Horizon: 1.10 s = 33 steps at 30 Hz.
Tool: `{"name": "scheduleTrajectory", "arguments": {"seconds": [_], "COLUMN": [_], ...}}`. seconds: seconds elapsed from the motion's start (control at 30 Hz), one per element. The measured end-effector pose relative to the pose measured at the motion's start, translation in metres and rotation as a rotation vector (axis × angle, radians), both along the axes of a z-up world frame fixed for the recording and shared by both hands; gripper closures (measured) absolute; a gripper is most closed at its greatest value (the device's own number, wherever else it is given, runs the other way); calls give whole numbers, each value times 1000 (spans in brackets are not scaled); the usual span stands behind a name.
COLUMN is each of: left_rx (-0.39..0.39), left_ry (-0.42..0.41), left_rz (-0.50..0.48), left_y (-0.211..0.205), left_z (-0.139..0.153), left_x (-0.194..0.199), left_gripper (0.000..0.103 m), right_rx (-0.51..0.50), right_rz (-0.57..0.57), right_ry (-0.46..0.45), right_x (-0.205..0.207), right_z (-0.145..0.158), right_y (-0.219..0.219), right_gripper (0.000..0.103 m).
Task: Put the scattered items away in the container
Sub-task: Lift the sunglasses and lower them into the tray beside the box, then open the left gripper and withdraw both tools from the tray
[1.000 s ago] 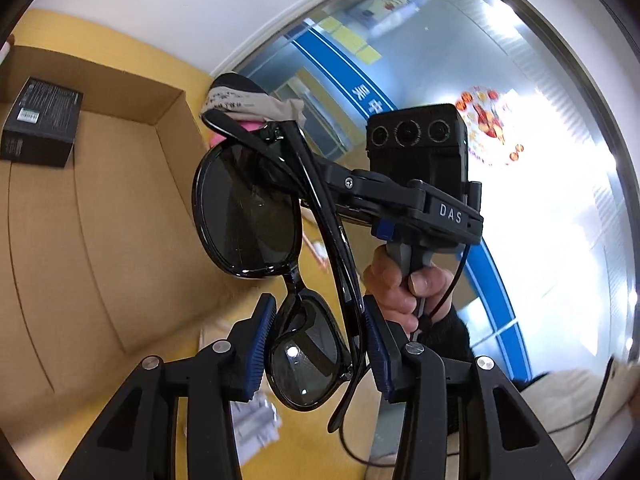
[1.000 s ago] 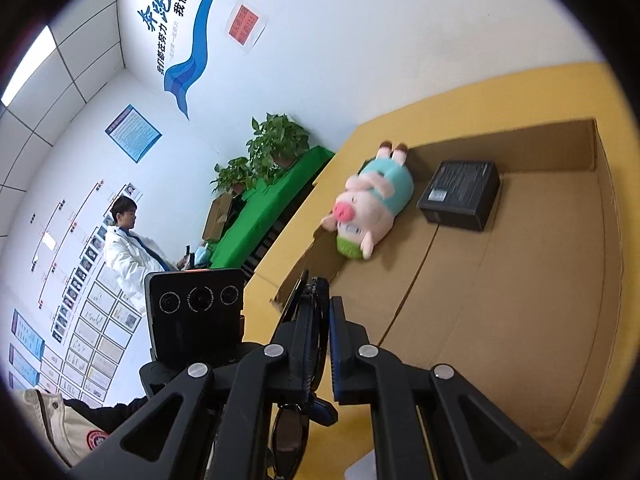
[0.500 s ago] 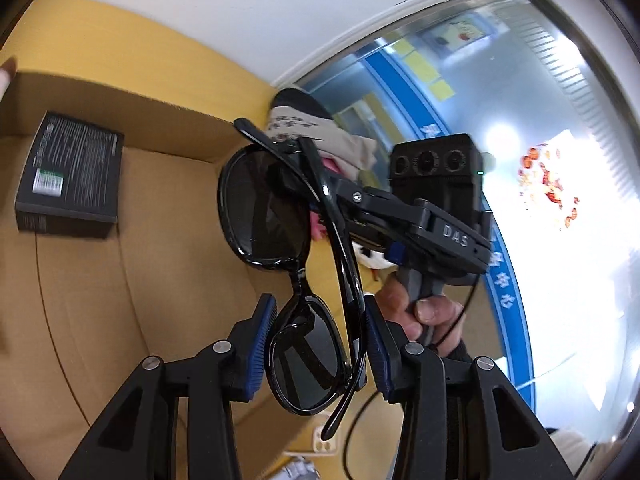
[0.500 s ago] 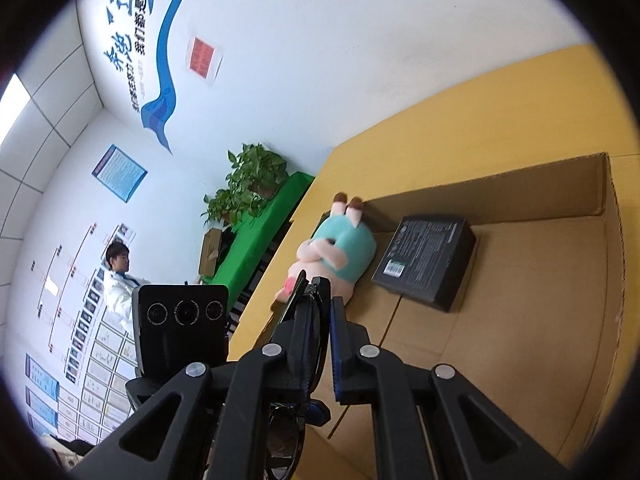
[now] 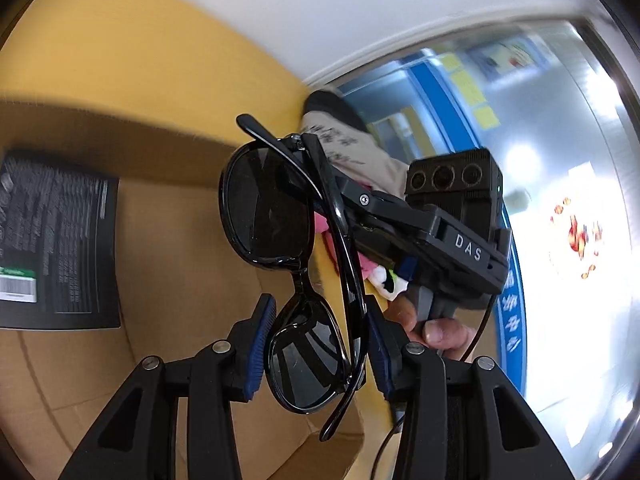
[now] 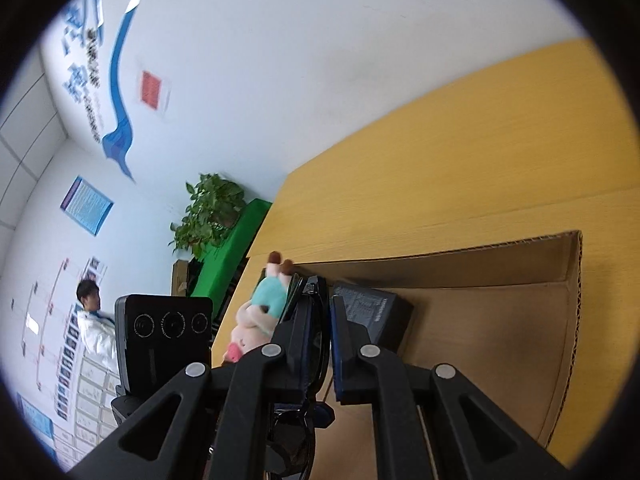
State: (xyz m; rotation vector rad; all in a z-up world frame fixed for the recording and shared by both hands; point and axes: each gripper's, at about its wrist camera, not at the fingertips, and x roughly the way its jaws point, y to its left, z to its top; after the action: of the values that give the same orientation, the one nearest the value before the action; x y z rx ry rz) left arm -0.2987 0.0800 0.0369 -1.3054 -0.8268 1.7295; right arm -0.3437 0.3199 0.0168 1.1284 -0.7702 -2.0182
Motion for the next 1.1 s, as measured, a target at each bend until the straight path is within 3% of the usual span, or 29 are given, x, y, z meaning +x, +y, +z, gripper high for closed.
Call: {"name": "scheduleTrajectory", "arguments": {"seconds": [0.03,0.17,0.3,0.53,0.63,0.7,0.8,0.87,0.93,1.0,1.07,1.1], "left_rx": [24,50,49,-105,-107,-130,-130,-152,-179,-216,-257,-277], "left_ry": [-48,-139,-179,-223,-215,-209,-210,-199,-177,-140,-65,-13], "left_rz": [7,35,33,57,60,59,63,65,54,50,47,55], "left_y": [0,7,12,10,8,8,9,8,12,14,15,13], "left_z": [-11,-44,-67,-95,-96,-97,-98,-95,-87,-74,-53,-37], "left_x": [-7,-21,-25,-29,-29,-29,-29,-26,-20,-13,2,14], "left_gripper": [57,57,57,58,59,68,68,65,55,41,35,32], "right_rx": [-4,11,111,369,418,430,453,461,464,470,487,509], "right_rz": [-14,-64,-101,-123,-149,-156,-164,-172,-177,-182,-183,-181], "right_ry": [-26,-101,-123,-102,-99,-96,-86,-81,-66,-46,-12,27], "right_x": [-4,-15,-15,-12,-12,-15,-10,-5,2,14,30,47], "right_z": [-9,-43,-54,-59,-62,-61,-58,-52,-44,-32,-17,-4], "right_y": [2,5,2,-28,-33,-35,-35,-33,-30,-28,-27,-28], "right_gripper": [95,95,95,95,95,95,95,95,95,88,63,56]}}
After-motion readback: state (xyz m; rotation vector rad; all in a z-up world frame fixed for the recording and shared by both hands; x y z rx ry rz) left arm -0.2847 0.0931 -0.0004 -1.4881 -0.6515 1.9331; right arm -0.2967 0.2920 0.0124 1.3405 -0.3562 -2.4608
